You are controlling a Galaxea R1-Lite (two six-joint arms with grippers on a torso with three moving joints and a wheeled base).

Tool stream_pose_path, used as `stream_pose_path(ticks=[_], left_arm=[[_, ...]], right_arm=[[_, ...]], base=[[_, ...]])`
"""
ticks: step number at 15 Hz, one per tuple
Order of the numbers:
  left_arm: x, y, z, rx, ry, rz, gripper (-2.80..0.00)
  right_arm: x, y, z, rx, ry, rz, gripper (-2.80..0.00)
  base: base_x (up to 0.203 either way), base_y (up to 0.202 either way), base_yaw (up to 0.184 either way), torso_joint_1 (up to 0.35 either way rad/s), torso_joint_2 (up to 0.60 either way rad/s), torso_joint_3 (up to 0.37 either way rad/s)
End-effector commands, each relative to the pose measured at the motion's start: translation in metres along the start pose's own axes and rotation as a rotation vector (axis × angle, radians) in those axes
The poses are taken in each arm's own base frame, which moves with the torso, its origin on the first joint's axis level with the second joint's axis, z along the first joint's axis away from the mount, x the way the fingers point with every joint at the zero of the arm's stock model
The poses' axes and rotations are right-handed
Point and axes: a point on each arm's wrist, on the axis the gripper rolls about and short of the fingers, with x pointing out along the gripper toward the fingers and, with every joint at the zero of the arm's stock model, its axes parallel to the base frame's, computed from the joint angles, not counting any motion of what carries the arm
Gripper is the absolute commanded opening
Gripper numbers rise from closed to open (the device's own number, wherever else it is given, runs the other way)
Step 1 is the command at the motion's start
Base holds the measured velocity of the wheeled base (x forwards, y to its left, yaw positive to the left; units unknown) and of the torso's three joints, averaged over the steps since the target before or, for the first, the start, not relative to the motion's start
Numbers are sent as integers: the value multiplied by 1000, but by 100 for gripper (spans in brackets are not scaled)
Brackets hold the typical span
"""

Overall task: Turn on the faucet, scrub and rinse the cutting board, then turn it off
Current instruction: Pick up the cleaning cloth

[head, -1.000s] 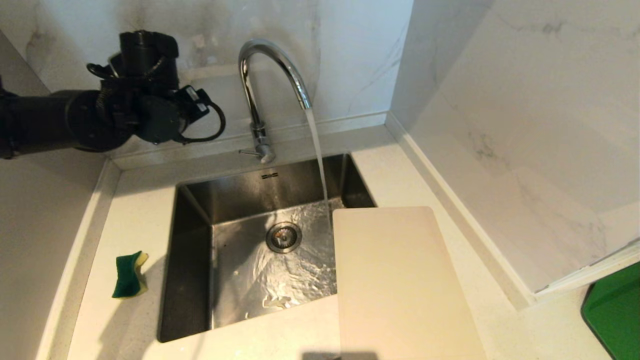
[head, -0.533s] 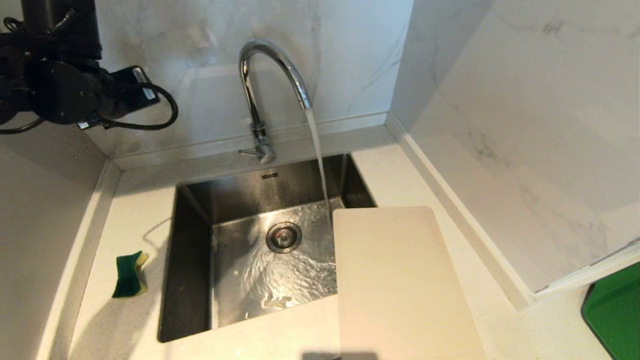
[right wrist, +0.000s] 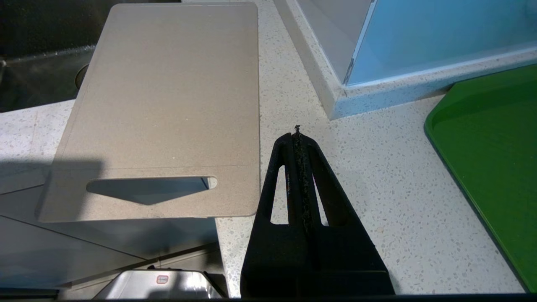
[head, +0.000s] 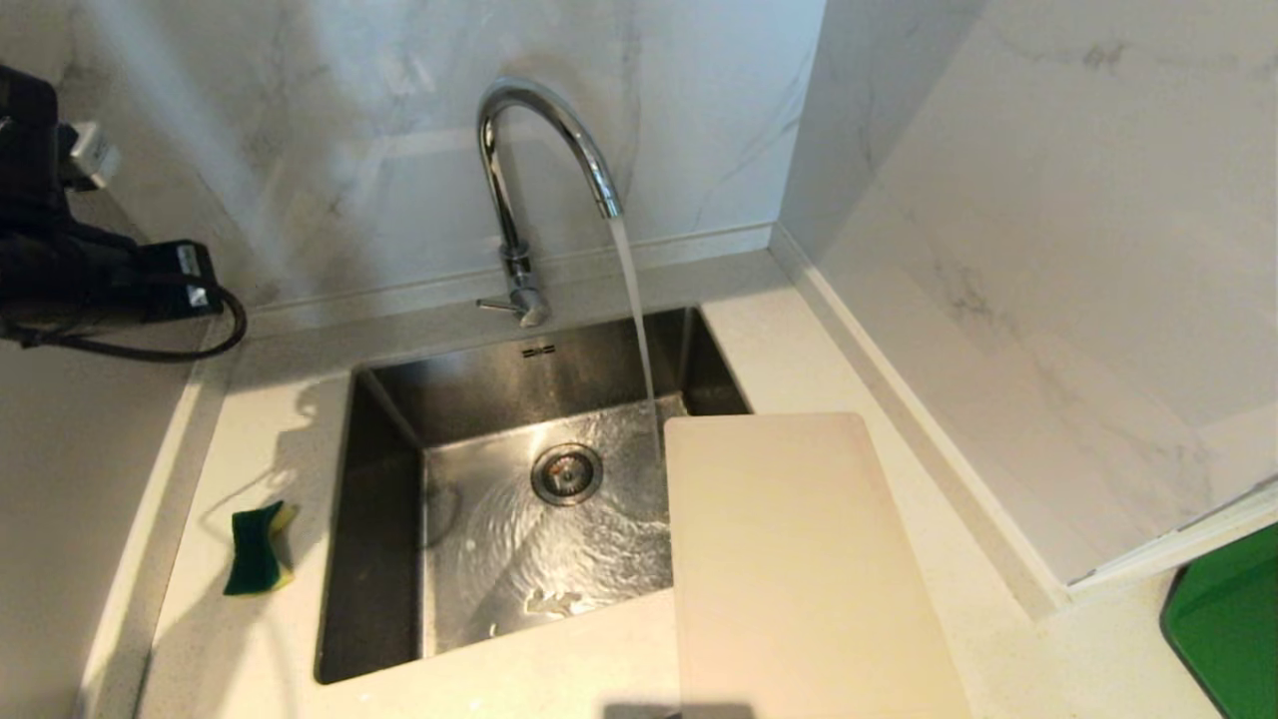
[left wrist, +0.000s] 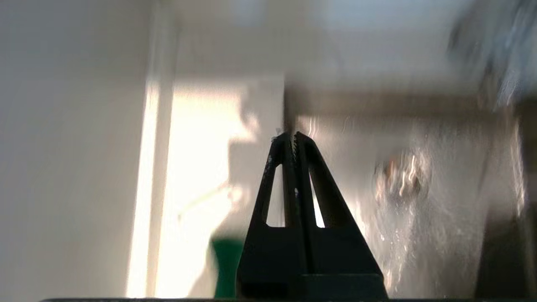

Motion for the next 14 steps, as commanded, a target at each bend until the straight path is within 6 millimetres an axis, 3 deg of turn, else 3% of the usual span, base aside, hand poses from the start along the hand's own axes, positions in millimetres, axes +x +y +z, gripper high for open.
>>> stream_pose_path(ticks=[1,7,10,14], left_arm=[[-22,20,-18,5,74,-45,-280],[-21,17,-82,59,339,-29,-280],[-26,23,-96,54,378,-19,-280],[-26,24,-101,62,393,-13,-280]], right_arm=[[0,0,0,0,0,0,-280],[0,0,0,0,0,0,-280],[0,0,0,0,0,0,-280],[0,0,0,0,0,0,-280]], base=[[0,0,0,0,0,0],[0,0,0,0,0,0],[0,0,0,0,0,0],[0,0,0,0,0,0]])
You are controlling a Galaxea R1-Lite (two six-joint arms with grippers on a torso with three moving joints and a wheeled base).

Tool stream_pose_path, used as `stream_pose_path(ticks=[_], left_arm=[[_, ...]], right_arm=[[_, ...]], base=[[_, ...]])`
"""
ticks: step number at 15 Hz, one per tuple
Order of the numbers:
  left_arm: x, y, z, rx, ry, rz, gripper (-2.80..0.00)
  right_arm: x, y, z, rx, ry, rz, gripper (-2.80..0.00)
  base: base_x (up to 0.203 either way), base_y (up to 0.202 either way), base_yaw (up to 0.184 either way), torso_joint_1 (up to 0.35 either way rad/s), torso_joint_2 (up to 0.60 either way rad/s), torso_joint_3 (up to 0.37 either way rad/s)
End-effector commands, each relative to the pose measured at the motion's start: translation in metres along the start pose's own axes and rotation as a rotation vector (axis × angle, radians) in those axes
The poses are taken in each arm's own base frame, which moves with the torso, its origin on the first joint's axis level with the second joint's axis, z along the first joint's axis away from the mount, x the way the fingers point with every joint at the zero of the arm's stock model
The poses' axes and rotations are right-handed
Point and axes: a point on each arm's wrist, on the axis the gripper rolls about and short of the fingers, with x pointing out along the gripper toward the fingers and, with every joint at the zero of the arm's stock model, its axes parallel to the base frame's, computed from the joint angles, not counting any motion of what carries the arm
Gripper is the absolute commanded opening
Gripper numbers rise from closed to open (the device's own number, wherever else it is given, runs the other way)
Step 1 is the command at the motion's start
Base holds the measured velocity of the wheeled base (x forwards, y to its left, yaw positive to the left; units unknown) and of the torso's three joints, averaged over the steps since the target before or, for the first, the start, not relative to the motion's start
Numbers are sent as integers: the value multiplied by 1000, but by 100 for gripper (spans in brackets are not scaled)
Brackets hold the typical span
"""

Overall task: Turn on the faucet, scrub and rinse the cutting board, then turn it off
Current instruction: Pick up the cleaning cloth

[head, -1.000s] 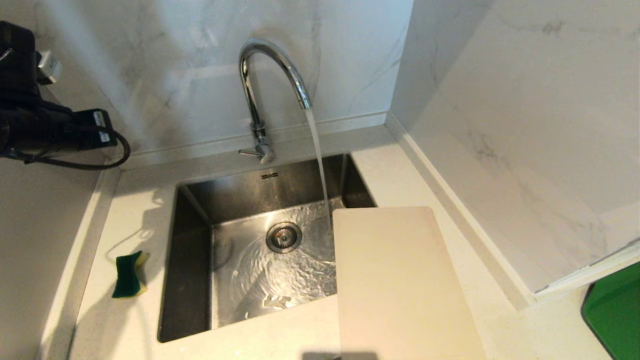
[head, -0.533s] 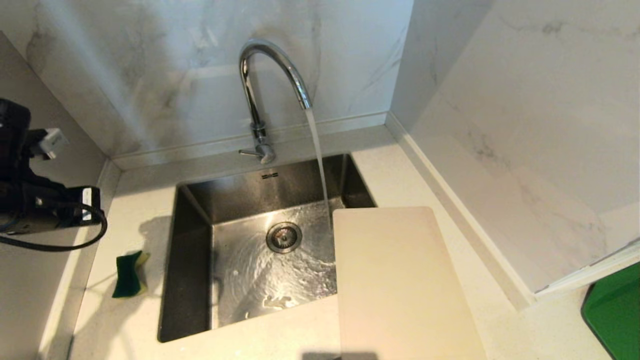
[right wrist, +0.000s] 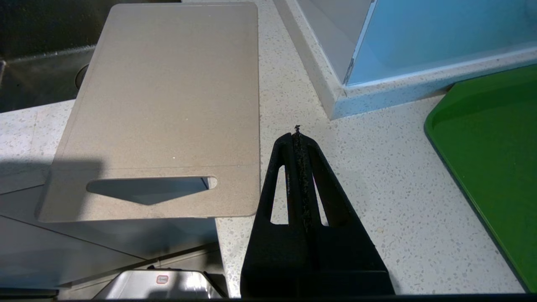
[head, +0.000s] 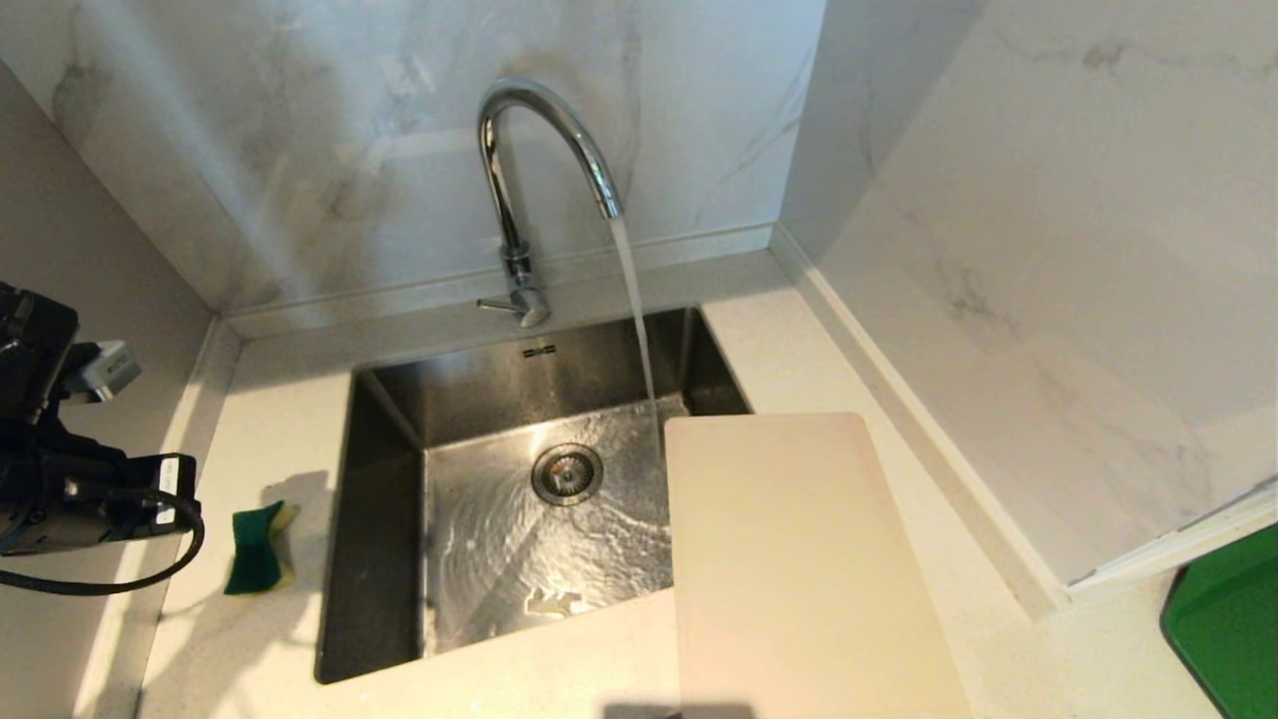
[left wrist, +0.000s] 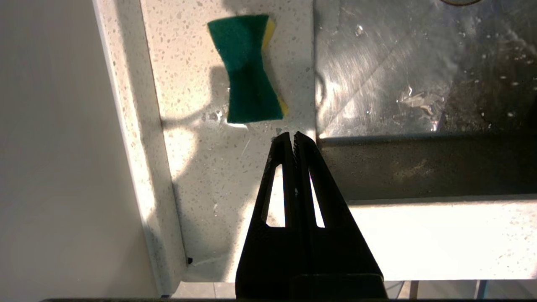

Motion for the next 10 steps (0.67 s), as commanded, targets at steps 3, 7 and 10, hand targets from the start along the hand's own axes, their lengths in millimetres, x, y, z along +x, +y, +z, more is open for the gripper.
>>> stream_pose_path(ticks=[3,7,10], left_arm=[[5,-1,-3,-2,35,-25,-280],[11,-1,-8,-3,73,-49,-280],[18,12,-18,-39,119,-10,-280]], right_arm=[[0,0,0,0,0,0,-280],[0,0,0,0,0,0,-280],[0,0,0,0,0,0,-280]], base=[[0,0,0,0,0,0],[0,0,0,0,0,0],[0,0,0,0,0,0]])
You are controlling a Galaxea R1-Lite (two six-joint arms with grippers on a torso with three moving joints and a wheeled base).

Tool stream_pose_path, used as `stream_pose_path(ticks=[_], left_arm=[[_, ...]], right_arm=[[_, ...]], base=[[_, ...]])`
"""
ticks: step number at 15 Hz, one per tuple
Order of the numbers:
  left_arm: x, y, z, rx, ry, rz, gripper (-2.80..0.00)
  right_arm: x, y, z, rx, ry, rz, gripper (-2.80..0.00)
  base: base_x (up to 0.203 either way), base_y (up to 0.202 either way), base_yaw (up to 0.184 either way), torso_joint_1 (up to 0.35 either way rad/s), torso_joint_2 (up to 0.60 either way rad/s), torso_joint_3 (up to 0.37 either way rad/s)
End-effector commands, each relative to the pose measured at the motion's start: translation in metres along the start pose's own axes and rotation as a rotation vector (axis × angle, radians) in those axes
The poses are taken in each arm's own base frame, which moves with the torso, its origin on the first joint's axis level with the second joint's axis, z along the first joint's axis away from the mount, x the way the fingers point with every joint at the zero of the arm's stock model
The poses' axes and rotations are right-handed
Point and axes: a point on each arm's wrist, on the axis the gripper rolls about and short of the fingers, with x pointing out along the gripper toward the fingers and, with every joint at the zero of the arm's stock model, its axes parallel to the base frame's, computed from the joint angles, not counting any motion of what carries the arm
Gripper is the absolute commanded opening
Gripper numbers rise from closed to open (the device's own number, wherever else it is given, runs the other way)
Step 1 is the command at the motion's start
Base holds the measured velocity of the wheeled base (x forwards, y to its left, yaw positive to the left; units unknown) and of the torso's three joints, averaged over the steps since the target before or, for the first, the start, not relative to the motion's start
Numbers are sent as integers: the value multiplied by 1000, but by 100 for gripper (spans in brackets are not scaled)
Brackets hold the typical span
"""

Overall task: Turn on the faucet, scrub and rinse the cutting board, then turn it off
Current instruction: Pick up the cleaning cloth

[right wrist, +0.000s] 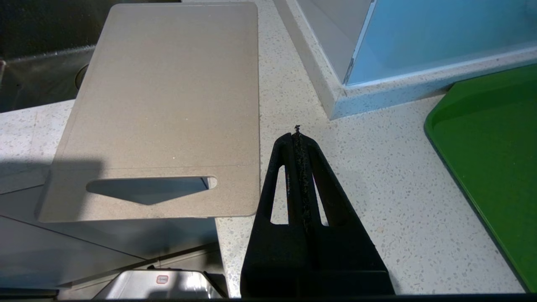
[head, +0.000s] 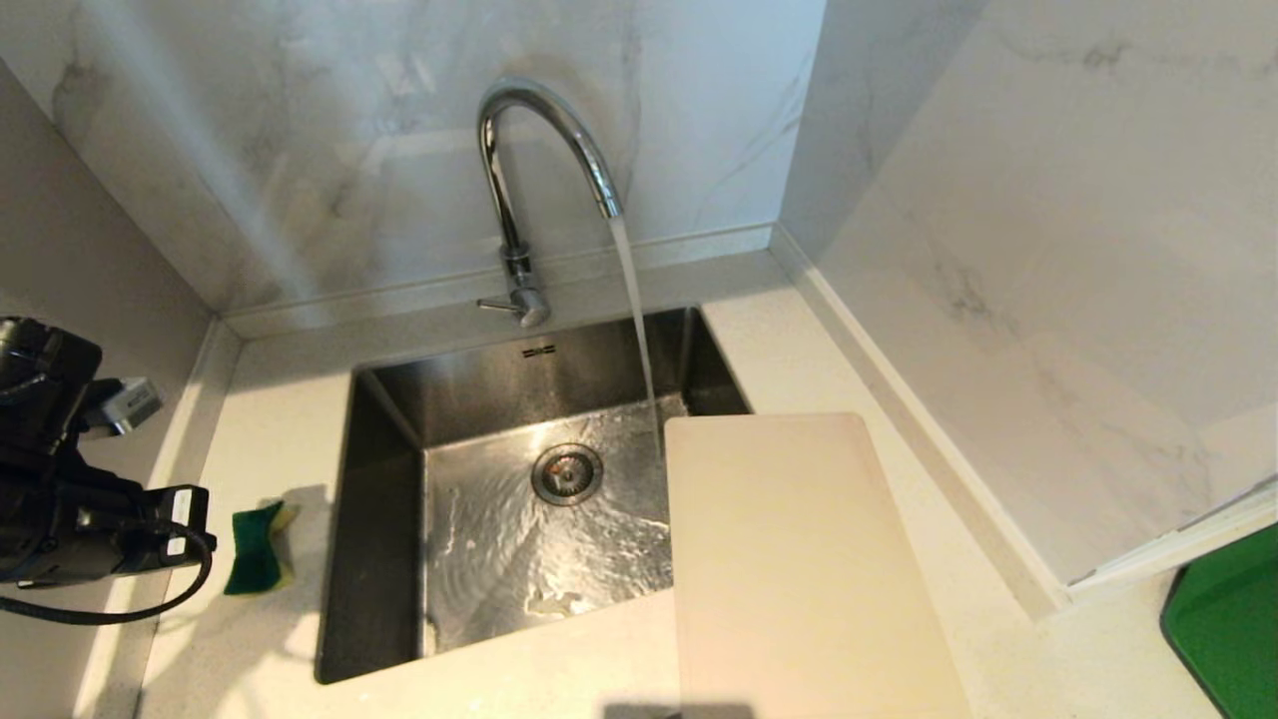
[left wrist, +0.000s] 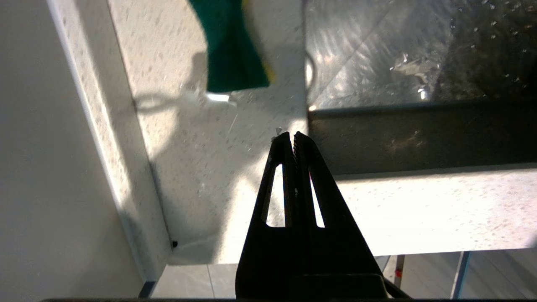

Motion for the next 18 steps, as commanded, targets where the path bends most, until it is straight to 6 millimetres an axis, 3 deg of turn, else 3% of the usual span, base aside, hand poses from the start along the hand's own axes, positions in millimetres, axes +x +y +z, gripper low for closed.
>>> stream_pose_path(ticks=[1,4,11,18], left_arm=[[7,13,-3,-48,35,14,-280],[17,20,0,-83,69,-5,-280],[57,5,15,-35,72,54,-280],[90,6,30,-55,112,82,-280]], right_arm=[[0,0,0,0,-1,0,-280],[0,0,0,0,-1,0,-280],[0,0,0,0,-1,0,-280],[0,0,0,0,-1,0,-280]], base=[[0,0,0,0,0,0],[0,0,0,0,0,0],[0,0,0,0,0,0],[0,0,0,0,0,0]])
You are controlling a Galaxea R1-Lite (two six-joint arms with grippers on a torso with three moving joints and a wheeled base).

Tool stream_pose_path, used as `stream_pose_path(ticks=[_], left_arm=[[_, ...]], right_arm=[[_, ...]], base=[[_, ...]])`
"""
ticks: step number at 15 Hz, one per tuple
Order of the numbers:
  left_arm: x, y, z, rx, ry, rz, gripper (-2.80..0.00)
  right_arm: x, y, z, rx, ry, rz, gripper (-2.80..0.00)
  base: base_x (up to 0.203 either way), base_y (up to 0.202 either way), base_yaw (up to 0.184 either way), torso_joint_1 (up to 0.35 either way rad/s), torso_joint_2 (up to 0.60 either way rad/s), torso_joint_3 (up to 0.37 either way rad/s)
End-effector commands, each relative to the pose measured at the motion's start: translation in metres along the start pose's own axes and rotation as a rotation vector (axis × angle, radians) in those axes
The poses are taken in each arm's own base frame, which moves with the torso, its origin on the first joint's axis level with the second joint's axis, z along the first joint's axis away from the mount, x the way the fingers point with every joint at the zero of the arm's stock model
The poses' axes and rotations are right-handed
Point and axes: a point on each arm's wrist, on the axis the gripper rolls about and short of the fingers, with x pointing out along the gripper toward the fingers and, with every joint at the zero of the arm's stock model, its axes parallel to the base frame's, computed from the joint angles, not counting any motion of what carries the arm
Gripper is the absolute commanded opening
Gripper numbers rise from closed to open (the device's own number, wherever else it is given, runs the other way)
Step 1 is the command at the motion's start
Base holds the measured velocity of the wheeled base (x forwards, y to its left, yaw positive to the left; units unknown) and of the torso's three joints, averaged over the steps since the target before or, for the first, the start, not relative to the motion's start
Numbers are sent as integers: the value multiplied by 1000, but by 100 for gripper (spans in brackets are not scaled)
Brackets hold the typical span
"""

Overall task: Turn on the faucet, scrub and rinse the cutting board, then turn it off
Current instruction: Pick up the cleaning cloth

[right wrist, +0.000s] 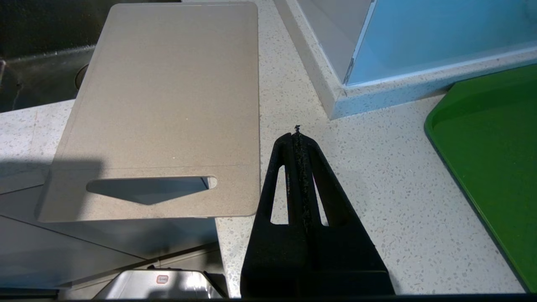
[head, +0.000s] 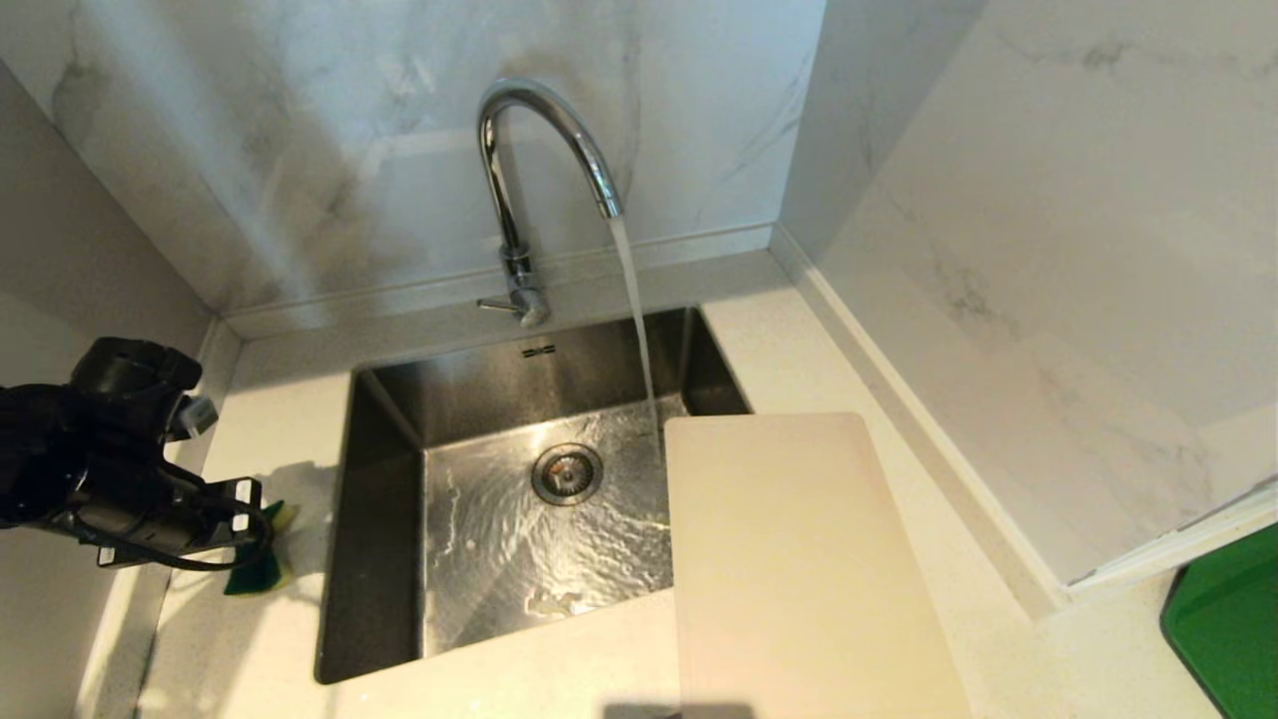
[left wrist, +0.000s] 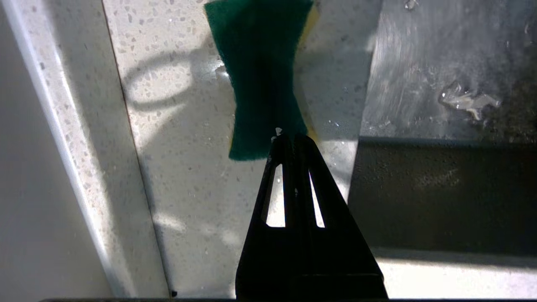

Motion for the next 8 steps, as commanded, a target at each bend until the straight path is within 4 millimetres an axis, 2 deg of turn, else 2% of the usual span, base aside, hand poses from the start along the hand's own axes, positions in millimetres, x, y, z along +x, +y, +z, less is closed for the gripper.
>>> stream_pose_path(ticks=[1,8], left_arm=[[13,-1,1,-3,32,11,-280],[15,4,5,-25,23,27,-280]], right_arm=[[0,0,0,0,0,0,-280],[0,0,0,0,0,0,-280]], base=[[0,0,0,0,0,0],[0,0,0,0,0,0]])
